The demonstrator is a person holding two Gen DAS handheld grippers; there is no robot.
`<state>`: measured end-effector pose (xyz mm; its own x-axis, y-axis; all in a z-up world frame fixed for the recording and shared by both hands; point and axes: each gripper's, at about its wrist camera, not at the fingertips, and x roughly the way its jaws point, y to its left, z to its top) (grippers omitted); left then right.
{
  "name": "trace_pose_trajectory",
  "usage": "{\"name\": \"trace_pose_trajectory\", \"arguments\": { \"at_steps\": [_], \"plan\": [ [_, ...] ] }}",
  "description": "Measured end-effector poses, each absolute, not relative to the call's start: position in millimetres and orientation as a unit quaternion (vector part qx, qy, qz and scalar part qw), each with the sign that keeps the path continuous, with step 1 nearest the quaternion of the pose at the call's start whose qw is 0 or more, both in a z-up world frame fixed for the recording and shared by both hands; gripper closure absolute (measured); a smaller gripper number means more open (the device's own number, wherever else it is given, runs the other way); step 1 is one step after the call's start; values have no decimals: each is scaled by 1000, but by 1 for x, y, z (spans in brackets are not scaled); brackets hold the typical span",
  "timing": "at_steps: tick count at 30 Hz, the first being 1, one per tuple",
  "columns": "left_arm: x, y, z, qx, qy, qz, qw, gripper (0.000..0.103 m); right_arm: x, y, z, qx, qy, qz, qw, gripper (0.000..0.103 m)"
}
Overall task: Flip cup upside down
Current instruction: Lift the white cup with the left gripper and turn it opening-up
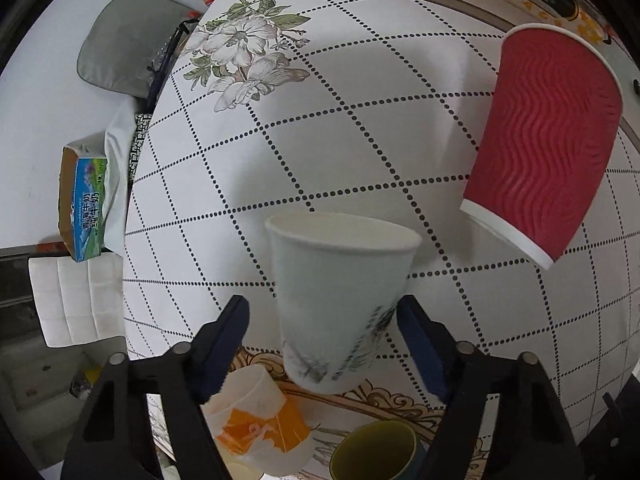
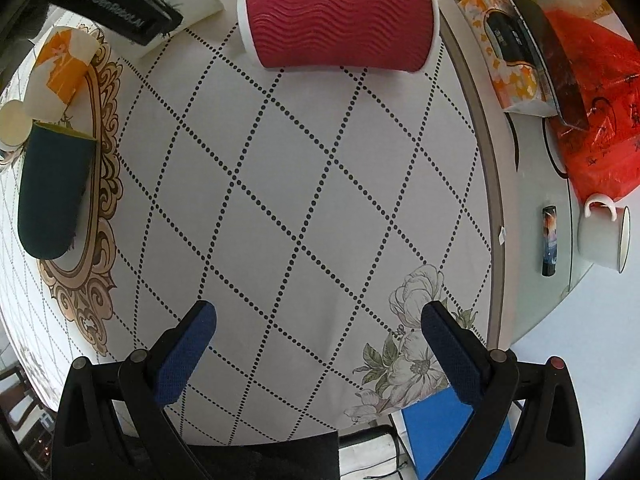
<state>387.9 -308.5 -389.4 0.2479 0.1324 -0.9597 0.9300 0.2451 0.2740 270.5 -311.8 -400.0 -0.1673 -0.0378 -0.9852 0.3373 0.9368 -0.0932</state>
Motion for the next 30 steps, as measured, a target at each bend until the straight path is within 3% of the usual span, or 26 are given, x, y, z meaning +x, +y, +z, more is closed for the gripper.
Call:
{"name": "trace_pose_trajectory", "arguments": {
  "at_steps": [2,18,30],
  "plan": [
    [387,-309,-391,516,514,-338,596,43,271,-310,-400,98,750,-147,638,0],
    [406,-301,-376,445,549,-309,637,45,266,-311,-402,96,753,-161,631,0],
    [393,-266,-311,351,585,-260,683,45,236,-329,-400,120,743,-155,640,0]
  ]
}}
